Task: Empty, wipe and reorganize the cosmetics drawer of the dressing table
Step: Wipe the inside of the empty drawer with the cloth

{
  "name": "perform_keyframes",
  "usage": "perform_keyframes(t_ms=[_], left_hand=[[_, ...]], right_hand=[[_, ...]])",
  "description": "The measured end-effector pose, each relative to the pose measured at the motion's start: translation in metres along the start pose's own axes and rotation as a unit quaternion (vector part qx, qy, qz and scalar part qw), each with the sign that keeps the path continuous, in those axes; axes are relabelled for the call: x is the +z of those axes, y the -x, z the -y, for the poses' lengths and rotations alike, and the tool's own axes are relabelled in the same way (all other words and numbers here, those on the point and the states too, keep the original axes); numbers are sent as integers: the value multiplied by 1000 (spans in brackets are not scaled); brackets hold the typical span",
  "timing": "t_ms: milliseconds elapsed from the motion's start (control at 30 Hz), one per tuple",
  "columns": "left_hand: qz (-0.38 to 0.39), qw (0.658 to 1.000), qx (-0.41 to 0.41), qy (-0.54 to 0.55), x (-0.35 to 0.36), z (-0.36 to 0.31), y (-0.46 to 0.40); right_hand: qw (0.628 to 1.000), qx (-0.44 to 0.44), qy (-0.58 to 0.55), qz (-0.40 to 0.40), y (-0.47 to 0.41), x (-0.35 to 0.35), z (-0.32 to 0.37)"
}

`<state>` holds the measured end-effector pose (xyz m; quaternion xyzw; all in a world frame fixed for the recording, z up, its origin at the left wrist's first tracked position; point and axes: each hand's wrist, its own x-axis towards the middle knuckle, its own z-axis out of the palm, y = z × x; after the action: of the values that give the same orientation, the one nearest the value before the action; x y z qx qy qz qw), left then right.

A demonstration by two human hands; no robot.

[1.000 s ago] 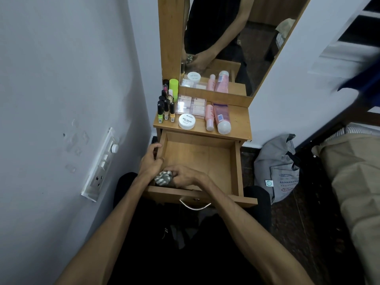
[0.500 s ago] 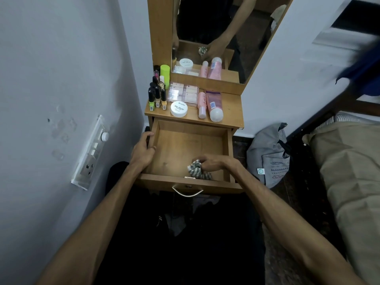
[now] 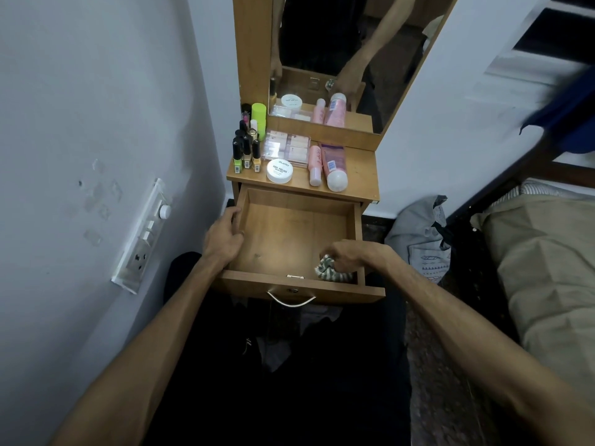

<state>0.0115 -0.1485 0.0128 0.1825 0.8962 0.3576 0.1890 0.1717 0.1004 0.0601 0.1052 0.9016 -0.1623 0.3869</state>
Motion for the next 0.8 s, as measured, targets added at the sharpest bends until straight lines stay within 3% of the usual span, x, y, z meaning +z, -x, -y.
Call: perform_keyframes(t_ms=[67, 133, 200, 267, 400, 800], left_hand=[[-26, 999, 11, -39, 3, -3, 0], [-32, 997, 20, -63, 5, -7, 1], [-28, 997, 22, -74, 6, -8, 1], [-29, 996, 25, -77, 6, -6, 0], [-30, 996, 30, -78, 5, -2, 1], [-35, 996, 40, -72, 6, 8, -3]], right_hand=[[998, -22, 50, -37, 3, -9, 4], [980, -58, 141, -129, 2, -18, 7], [934, -94, 252, -234, -8, -24, 7], [891, -77, 344, -288, -21, -28, 7], [844, -8, 462, -274, -47, -25, 10], [842, 64, 489, -219, -63, -18, -23]])
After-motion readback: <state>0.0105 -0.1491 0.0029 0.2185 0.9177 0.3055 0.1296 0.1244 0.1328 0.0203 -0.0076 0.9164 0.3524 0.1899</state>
